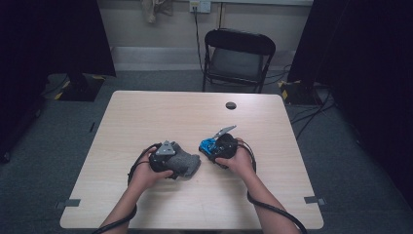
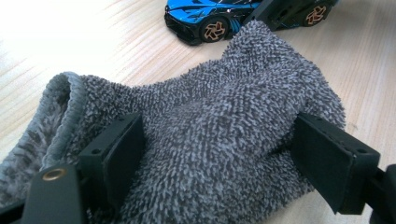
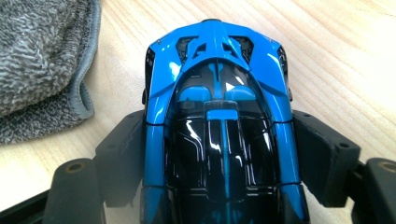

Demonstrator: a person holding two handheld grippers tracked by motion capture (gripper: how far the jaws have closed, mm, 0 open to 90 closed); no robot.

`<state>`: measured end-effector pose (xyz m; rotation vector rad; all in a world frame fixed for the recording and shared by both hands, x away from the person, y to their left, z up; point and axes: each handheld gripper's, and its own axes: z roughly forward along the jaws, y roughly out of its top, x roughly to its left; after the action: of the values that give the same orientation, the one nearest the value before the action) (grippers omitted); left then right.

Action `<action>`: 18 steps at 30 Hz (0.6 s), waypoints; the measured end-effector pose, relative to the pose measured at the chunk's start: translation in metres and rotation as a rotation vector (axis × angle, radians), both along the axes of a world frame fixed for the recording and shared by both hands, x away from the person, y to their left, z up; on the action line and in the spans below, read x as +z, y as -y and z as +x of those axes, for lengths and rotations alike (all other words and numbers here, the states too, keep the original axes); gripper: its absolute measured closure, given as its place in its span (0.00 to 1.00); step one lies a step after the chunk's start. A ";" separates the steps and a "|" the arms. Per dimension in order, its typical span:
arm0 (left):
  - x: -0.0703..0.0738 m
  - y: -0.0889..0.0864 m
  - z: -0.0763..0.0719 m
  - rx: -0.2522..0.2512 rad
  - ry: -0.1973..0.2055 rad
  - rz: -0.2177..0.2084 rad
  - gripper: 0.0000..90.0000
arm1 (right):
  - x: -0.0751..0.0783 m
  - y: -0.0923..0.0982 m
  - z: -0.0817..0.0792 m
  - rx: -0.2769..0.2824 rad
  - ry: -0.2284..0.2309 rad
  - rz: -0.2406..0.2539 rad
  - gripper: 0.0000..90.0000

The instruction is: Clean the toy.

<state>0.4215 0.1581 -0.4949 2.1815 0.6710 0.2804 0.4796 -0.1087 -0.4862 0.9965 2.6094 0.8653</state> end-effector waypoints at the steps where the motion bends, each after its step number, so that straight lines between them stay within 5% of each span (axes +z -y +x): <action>1: 0.000 0.000 0.000 0.000 0.000 0.000 0.20 | 0.000 0.000 0.000 -0.004 0.002 0.001 0.28; 18: 0.001 0.000 0.000 0.002 0.004 -0.010 0.21 | -0.002 0.000 -0.006 -0.052 0.039 0.023 0.29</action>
<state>0.4217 0.1582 -0.4935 2.1706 0.6706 0.2824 0.4731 -0.1092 -0.4886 1.0384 2.5351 0.8954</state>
